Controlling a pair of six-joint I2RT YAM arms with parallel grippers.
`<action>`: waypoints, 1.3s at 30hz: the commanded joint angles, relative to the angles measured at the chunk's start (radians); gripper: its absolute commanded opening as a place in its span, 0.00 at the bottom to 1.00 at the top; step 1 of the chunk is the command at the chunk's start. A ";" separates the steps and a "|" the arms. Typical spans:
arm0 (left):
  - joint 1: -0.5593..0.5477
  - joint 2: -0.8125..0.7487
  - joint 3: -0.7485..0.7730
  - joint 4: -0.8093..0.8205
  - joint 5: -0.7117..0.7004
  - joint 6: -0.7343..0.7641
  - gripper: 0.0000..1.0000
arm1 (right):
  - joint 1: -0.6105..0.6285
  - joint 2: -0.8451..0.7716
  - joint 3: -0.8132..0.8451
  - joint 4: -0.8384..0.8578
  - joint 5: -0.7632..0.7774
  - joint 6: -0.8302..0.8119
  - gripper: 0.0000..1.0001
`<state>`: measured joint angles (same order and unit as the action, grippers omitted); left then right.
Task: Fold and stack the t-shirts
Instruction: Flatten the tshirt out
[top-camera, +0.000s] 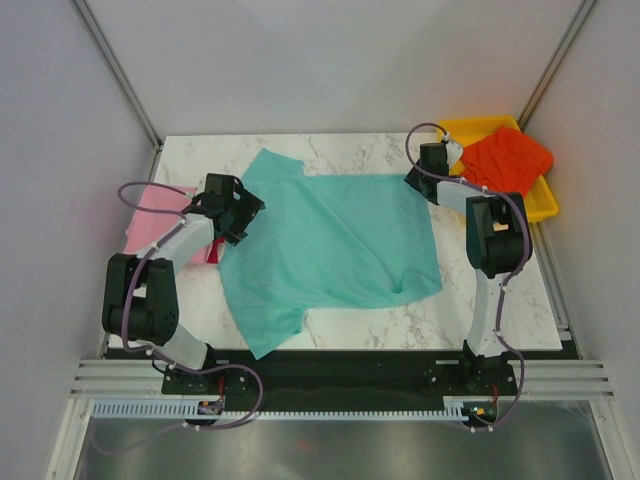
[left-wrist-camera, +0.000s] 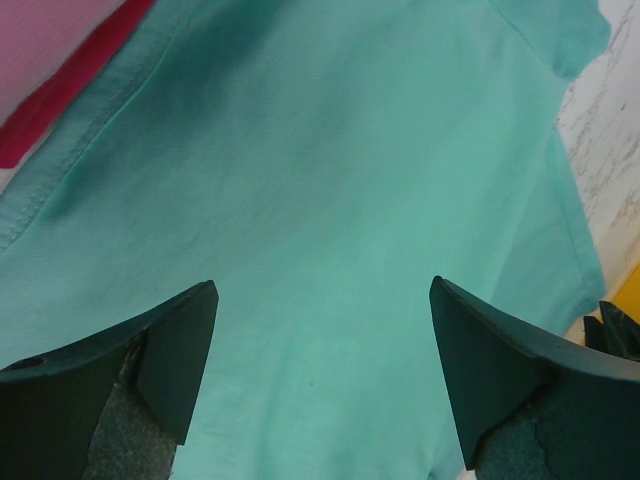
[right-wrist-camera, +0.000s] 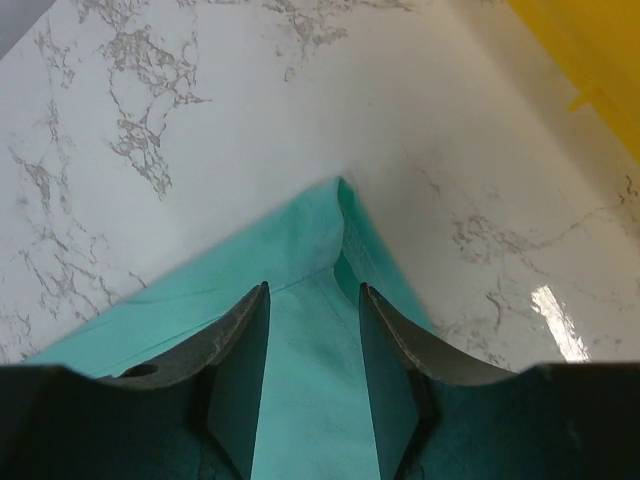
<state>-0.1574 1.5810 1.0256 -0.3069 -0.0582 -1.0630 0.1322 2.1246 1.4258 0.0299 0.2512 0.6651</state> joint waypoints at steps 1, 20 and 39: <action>-0.001 -0.062 -0.065 0.014 -0.017 0.003 0.94 | -0.006 0.031 0.070 0.028 0.028 -0.016 0.49; -0.001 -0.088 -0.148 0.037 -0.045 -0.028 0.89 | -0.011 0.090 0.127 0.021 0.042 -0.033 0.32; 0.036 -0.007 -0.176 0.057 -0.035 -0.083 0.85 | -0.097 0.098 0.145 0.051 -0.046 0.036 0.00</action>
<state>-0.1303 1.5414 0.8440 -0.2741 -0.0769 -1.1110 0.0410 2.2124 1.5230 0.0452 0.2314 0.6842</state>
